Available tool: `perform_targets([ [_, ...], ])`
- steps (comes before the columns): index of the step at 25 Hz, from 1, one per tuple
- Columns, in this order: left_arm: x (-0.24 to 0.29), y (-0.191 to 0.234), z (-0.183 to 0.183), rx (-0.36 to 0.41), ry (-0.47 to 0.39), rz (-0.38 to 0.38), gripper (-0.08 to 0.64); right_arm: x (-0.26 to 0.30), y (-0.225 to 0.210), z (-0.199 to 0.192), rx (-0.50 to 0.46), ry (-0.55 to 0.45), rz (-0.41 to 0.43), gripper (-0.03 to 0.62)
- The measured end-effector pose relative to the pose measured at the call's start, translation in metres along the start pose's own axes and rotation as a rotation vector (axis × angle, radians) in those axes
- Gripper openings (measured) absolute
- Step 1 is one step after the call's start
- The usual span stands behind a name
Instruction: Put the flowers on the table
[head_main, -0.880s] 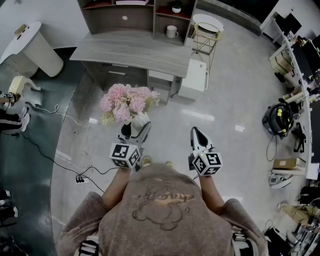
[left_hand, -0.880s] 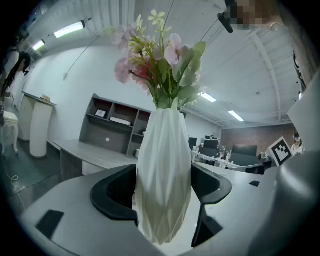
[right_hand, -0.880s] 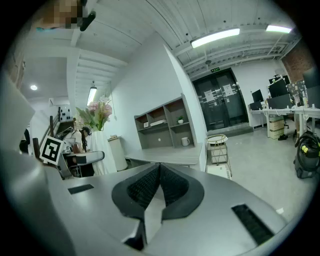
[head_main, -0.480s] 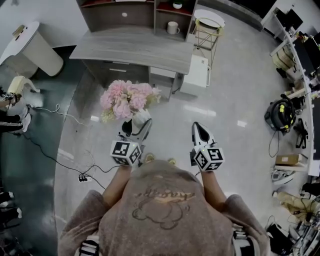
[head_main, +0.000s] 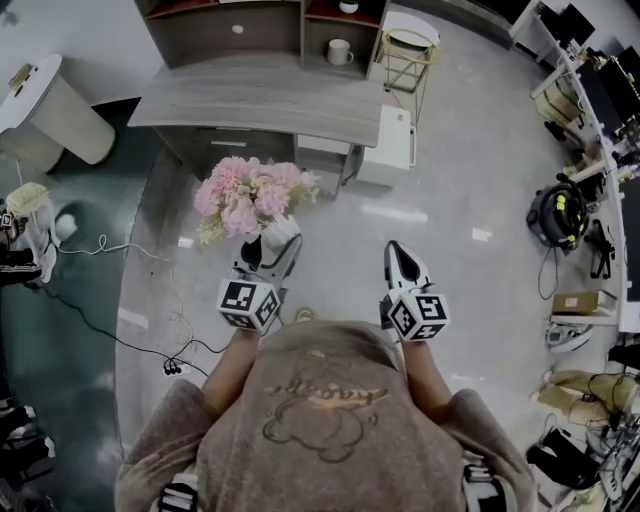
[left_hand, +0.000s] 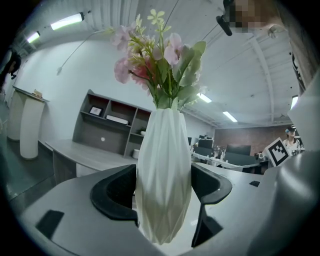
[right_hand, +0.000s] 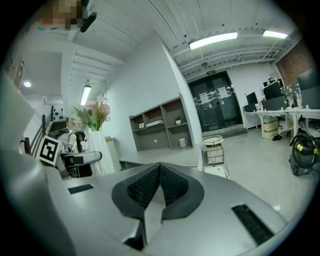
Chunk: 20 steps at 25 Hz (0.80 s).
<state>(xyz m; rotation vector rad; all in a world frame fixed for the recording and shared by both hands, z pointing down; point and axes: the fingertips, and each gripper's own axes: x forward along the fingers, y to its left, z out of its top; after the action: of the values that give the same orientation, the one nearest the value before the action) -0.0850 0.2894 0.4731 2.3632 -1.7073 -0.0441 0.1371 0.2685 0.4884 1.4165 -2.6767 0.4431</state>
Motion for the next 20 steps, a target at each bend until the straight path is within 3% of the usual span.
perform_targets([
  [9, 0.028, 0.035, 0.010, 0.001, 0.001, -0.048, 0.350, 0.036, 0.014, 0.000, 0.008, 0.005, -0.030, -0.015],
  [20, 0.101, 0.062, 0.020, 0.014, -0.014, -0.039, 0.350, 0.112, -0.025, 0.016, 0.005, 0.000, 0.005, -0.015],
])
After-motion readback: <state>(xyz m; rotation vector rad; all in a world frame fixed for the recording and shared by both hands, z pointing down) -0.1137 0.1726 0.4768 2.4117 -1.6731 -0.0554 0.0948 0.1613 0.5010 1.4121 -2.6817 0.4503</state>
